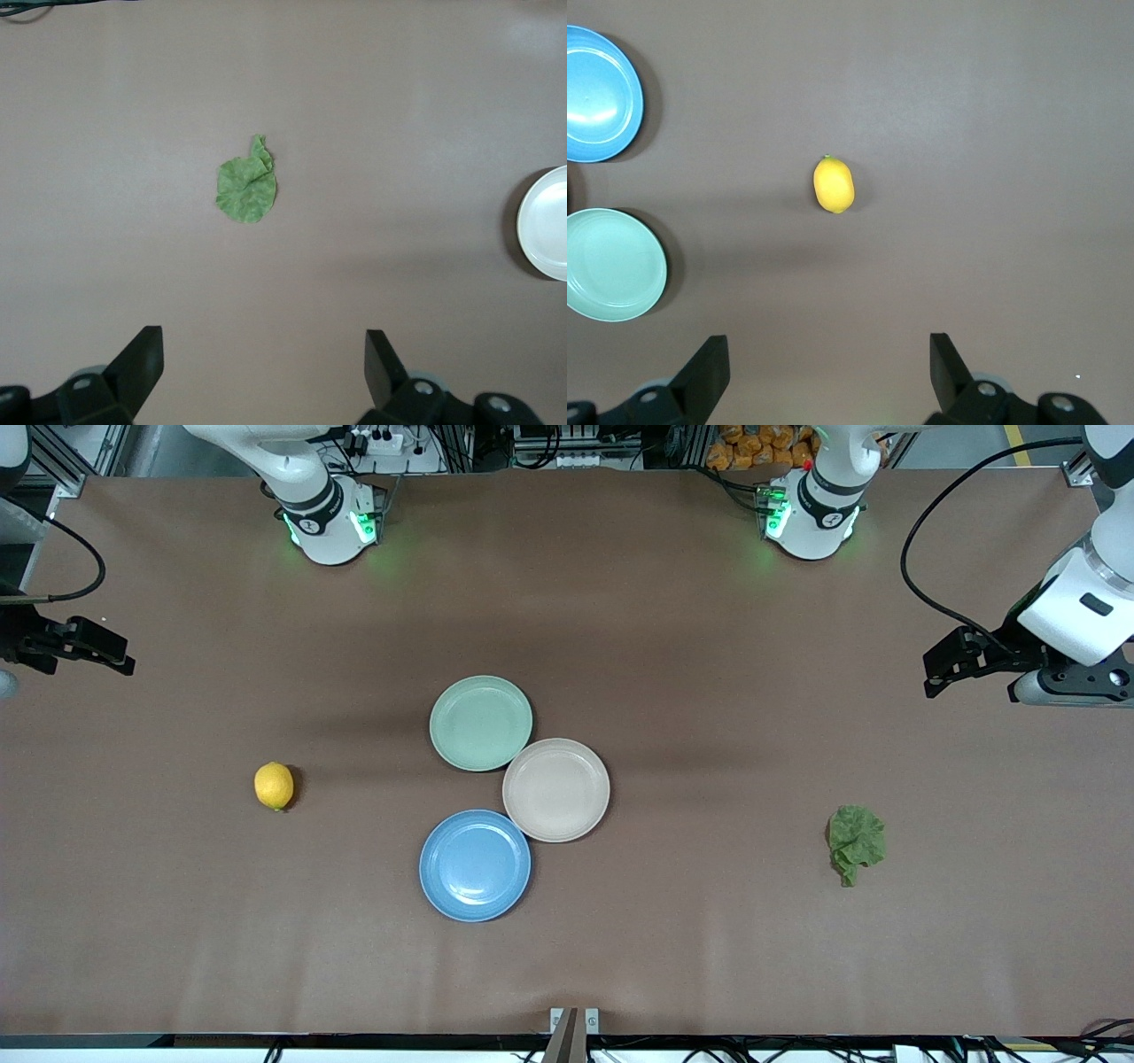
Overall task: Place lemon and lettuce in plates
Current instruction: 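Move the left gripper down over the green lettuce leaf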
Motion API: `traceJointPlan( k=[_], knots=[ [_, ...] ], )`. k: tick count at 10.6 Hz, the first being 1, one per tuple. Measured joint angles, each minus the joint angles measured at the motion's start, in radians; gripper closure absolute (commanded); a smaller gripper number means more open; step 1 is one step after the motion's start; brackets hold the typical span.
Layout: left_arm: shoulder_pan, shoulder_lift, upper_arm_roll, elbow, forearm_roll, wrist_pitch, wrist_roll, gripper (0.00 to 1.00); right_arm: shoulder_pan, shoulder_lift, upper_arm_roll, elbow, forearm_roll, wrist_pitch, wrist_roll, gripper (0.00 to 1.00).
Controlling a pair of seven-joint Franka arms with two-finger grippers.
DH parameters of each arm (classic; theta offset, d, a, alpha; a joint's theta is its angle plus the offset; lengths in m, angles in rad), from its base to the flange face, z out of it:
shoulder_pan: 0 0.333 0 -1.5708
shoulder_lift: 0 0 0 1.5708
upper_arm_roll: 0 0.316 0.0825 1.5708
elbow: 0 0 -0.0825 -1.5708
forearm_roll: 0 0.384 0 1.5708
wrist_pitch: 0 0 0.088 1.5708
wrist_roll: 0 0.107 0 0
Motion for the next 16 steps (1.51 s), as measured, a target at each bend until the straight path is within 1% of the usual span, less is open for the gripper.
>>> traceJointPlan(
  k=[10, 13, 16],
  knots=[
    [-0.004, 0.006, 0.000, -0.001, 0.000, -0.001, 0.000, 0.00, -0.002, 0.002, -0.002, -0.003, 0.000, -0.007, 0.000, 0.00],
    [-0.002, 0.069, 0.002, -0.007, 0.000, 0.004, 0.000, 0.00, -0.002, 0.003, -0.002, -0.004, 0.000, -0.007, 0.000, 0.00],
    [0.002, 0.132, 0.005, -0.006, 0.000, 0.052, 0.000, 0.00, -0.002, 0.003, -0.003, -0.004, 0.000, -0.008, 0.000, 0.00]
  ],
)
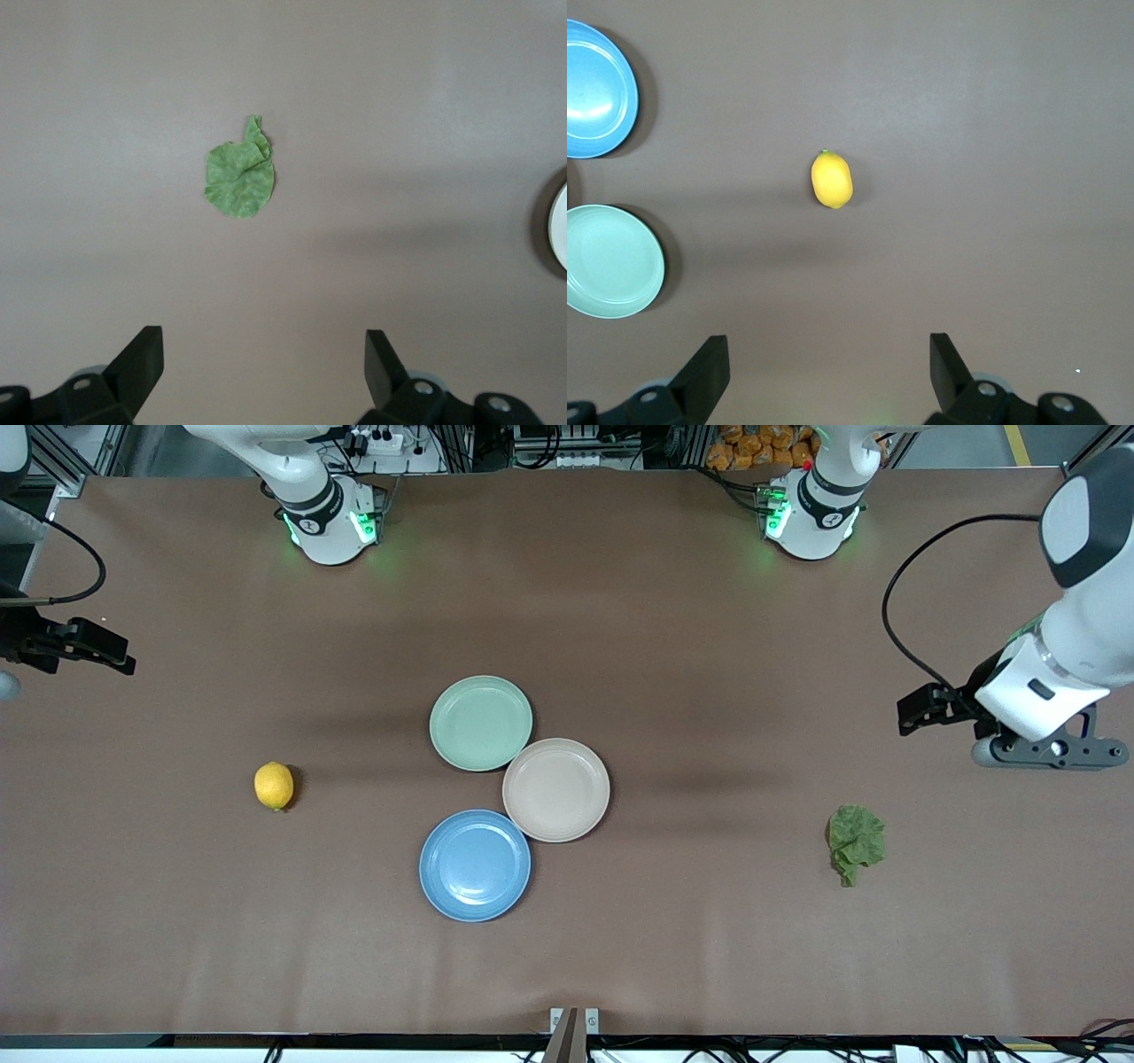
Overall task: Place lemon and lettuce in plates
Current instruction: 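Move the left gripper down over the green lettuce leaf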
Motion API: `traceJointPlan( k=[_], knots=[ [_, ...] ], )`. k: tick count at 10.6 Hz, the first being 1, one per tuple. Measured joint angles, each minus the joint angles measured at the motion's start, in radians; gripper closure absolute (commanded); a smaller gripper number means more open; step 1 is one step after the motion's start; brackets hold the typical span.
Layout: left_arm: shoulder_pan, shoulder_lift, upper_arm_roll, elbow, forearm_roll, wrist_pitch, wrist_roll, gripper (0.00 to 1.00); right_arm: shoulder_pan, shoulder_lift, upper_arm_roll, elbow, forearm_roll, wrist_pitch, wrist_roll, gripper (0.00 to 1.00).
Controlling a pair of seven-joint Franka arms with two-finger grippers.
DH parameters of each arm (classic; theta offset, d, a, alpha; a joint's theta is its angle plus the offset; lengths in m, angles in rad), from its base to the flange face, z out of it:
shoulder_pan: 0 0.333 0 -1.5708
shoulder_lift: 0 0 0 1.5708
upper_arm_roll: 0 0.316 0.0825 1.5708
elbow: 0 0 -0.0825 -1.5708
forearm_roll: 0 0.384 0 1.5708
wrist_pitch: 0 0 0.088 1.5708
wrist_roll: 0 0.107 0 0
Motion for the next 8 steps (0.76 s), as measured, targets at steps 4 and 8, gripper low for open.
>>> traceJointPlan(
  k=[4, 8],
  knots=[
    [-0.005, 0.028, -0.002, 0.000, 0.000, 0.066, -0.001, 0.00, 0.000, 0.000, 0.000, 0.000, 0.000, -0.001, 0.000, 0.00],
    [0.001, 0.100, -0.001, 0.000, -0.014, 0.141, -0.004, 0.00, -0.001, 0.002, -0.002, 0.000, 0.000, -0.003, 0.000, 0.00]
  ],
)
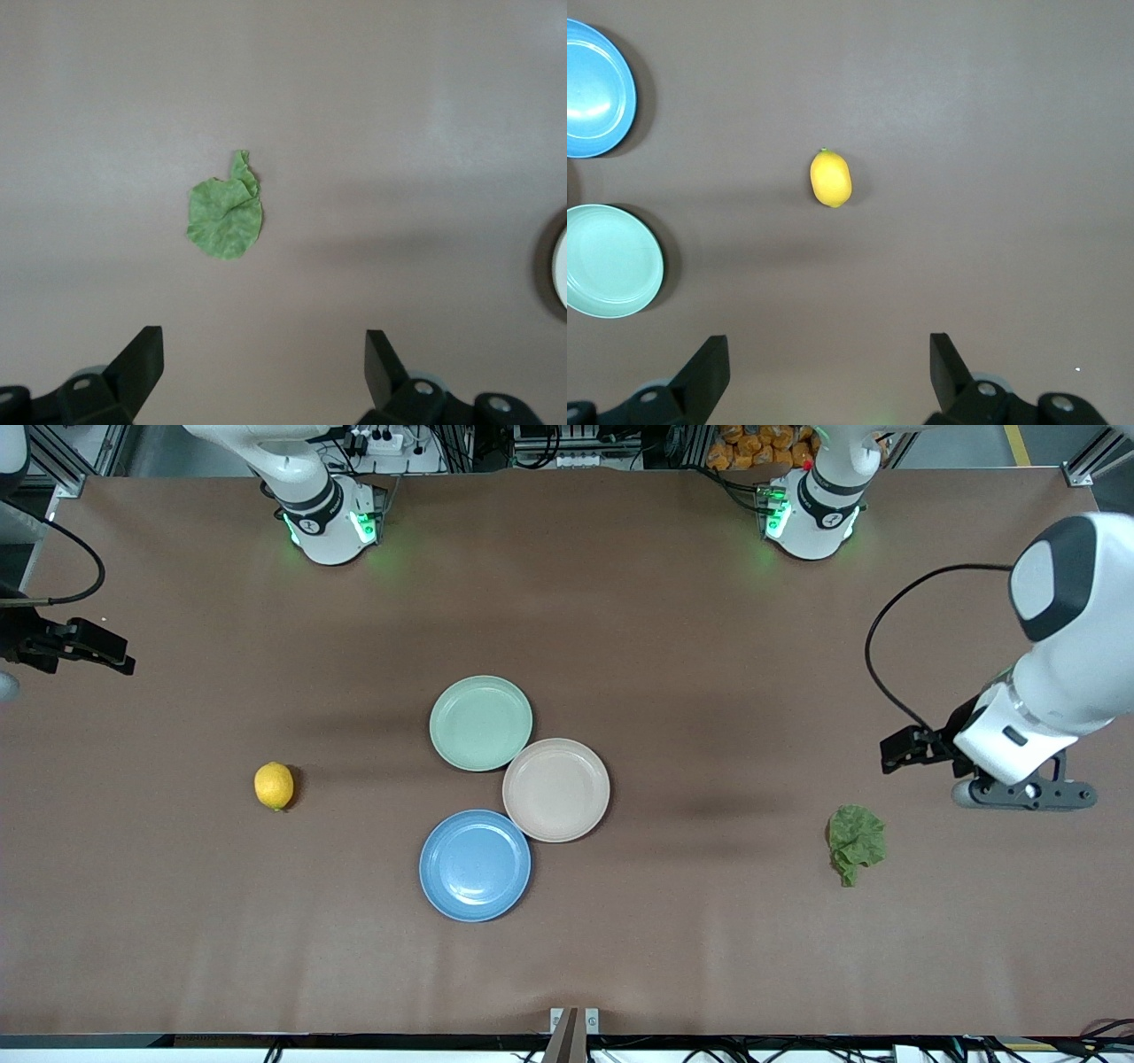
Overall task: Place lemon and lettuce in plates
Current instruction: 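Move the left gripper down over the green lettuce leaf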
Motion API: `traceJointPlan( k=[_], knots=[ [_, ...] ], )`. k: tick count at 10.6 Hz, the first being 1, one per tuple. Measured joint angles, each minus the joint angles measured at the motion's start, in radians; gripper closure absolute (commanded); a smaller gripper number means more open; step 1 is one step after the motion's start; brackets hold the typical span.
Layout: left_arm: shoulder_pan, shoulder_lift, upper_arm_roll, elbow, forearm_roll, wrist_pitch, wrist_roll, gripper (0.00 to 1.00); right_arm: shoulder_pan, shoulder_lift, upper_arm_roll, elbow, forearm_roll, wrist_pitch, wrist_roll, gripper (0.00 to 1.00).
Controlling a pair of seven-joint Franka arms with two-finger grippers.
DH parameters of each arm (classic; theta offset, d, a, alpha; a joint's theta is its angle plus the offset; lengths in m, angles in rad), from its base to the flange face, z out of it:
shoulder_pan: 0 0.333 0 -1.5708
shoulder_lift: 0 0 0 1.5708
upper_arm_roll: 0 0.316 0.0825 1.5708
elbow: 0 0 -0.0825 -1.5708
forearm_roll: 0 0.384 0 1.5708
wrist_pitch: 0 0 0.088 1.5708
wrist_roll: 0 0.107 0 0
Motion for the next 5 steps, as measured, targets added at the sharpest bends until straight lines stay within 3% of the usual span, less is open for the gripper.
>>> traceJointPlan(
  k=[5],
  knots=[
    [0.012, 0.126, 0.002, 0.000, 0.000, 0.090, -0.002, 0.00, -0.007, 0.005, -0.005, 0.000, 0.000, -0.055, 0.000, 0.00]
  ],
)
